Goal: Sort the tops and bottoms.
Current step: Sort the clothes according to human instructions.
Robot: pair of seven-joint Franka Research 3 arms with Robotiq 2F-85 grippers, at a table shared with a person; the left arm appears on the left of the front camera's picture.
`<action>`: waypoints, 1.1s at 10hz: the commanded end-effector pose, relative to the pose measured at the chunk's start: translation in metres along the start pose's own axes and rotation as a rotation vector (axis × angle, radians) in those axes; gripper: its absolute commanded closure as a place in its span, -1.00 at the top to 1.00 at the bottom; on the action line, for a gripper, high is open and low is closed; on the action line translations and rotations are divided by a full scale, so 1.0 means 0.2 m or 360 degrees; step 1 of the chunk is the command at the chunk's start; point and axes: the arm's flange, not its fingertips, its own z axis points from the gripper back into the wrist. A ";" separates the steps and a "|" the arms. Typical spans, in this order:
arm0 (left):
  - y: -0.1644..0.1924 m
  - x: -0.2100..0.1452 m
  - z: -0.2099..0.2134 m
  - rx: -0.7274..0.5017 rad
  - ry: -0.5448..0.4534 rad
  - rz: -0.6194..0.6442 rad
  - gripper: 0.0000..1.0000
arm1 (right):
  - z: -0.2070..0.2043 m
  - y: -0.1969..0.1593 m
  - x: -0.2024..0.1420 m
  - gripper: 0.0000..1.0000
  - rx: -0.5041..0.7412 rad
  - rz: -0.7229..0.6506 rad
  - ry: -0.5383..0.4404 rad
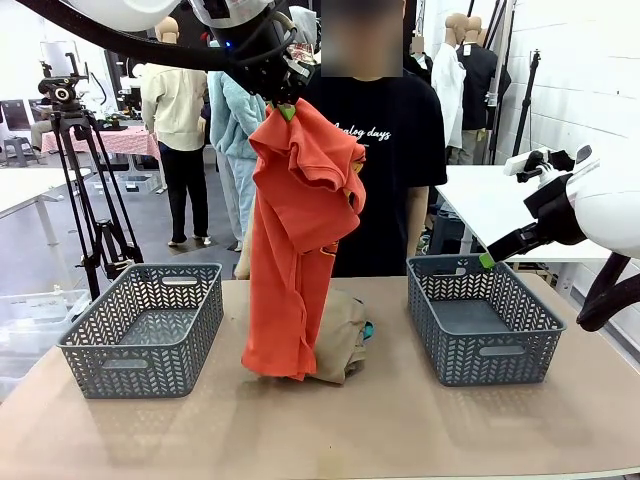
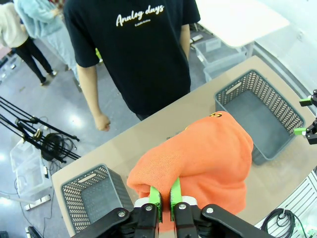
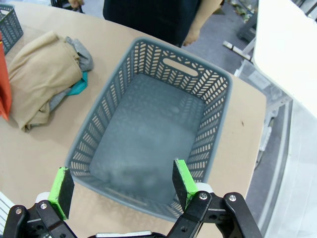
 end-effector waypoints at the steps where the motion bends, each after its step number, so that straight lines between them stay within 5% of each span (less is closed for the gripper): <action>1: 0.01 0.00 0.02 0.0000 -0.0012 0.0000 -1.00 | -0.01 -0.01 0.00 1.00 0.0023 -0.0021 -0.0014; 11: 0.01 0.00 0.02 0.0000 -0.0012 0.0000 -1.00 | -0.01 -0.01 0.00 1.00 0.0023 -0.0021 -0.0014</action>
